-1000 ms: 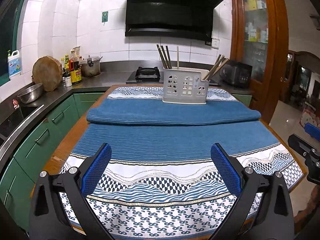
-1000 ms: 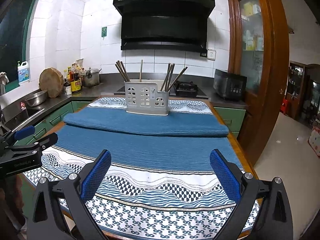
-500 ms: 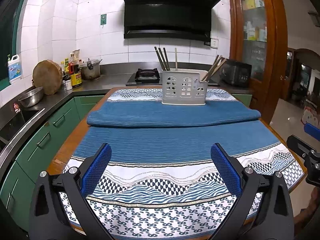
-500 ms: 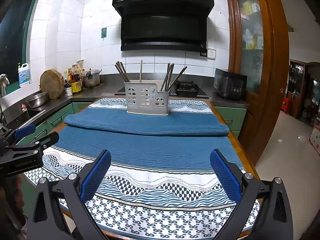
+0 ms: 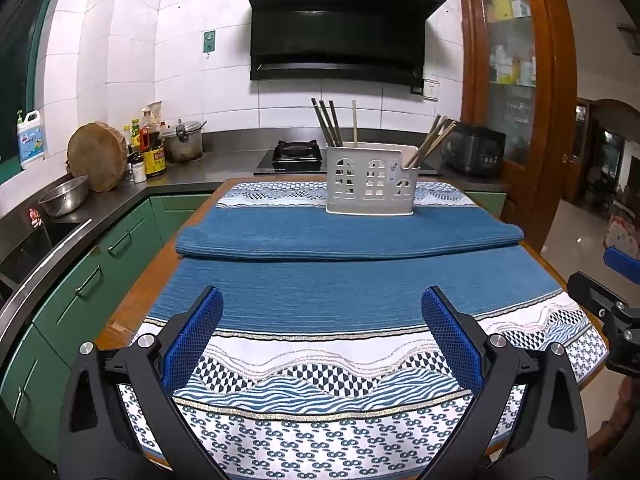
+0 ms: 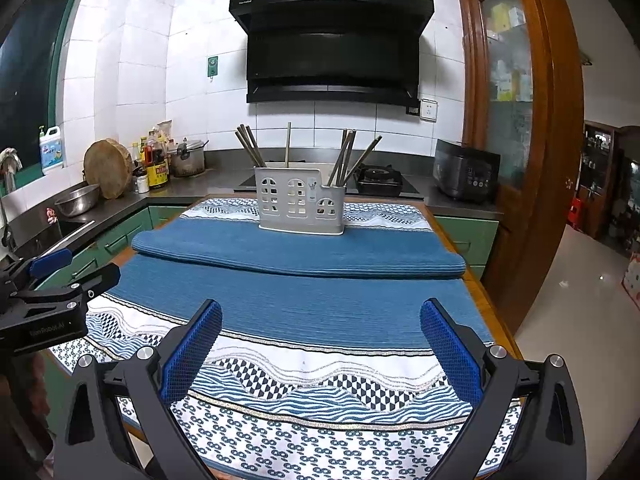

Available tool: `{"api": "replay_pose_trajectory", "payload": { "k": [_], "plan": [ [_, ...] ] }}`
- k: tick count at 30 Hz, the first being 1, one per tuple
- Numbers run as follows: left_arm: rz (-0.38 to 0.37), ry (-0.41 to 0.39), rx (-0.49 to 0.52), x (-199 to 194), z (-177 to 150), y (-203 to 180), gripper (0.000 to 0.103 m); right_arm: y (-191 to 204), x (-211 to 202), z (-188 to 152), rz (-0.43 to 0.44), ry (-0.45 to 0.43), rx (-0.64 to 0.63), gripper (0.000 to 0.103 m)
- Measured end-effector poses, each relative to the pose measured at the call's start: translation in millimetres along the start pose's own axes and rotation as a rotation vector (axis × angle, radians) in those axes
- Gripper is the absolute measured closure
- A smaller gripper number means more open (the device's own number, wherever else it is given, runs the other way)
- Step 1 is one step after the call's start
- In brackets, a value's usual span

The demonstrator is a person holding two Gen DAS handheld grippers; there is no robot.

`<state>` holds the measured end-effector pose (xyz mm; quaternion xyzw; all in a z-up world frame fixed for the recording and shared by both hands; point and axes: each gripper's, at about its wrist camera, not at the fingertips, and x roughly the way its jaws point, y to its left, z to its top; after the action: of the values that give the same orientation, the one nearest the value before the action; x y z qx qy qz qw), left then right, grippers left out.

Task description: Organize utensils

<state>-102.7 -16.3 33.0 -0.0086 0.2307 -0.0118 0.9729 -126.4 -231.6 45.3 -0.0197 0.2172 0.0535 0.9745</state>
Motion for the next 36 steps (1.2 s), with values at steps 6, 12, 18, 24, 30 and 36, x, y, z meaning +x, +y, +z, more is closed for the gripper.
{"api": "replay_pose_trajectory", "payload": {
  "k": [6,12,18,24,30,36],
  "plan": [
    [-0.014,-0.003,0.005,3.0,0.4,-6.1,0.005,-1.3,1.3,-0.7,-0.001,-0.004,0.005,0.007],
    [-0.014,-0.003,0.011,5.2,1.4,-10.1,0.005,-3.6,4.7,0.4,0.001,-0.001,0.008,0.007],
    [-0.012,-0.003,0.011,8.0,3.6,-11.3,0.005,-2.7,7.4,1.6,0.005,0.002,0.008,0.007],
    [-0.011,0.004,0.009,10.0,5.1,-9.4,0.005,1.2,11.8,3.0,0.015,0.005,0.002,0.007],
    [-0.012,-0.002,-0.009,14.3,7.6,-6.2,0.005,2.5,19.3,5.3,0.021,0.015,-0.004,0.007],
    [-0.010,-0.002,-0.008,21.5,10.8,-8.0,0.005,-0.5,27.7,7.4,0.014,0.025,0.002,0.007]
  ]
}}
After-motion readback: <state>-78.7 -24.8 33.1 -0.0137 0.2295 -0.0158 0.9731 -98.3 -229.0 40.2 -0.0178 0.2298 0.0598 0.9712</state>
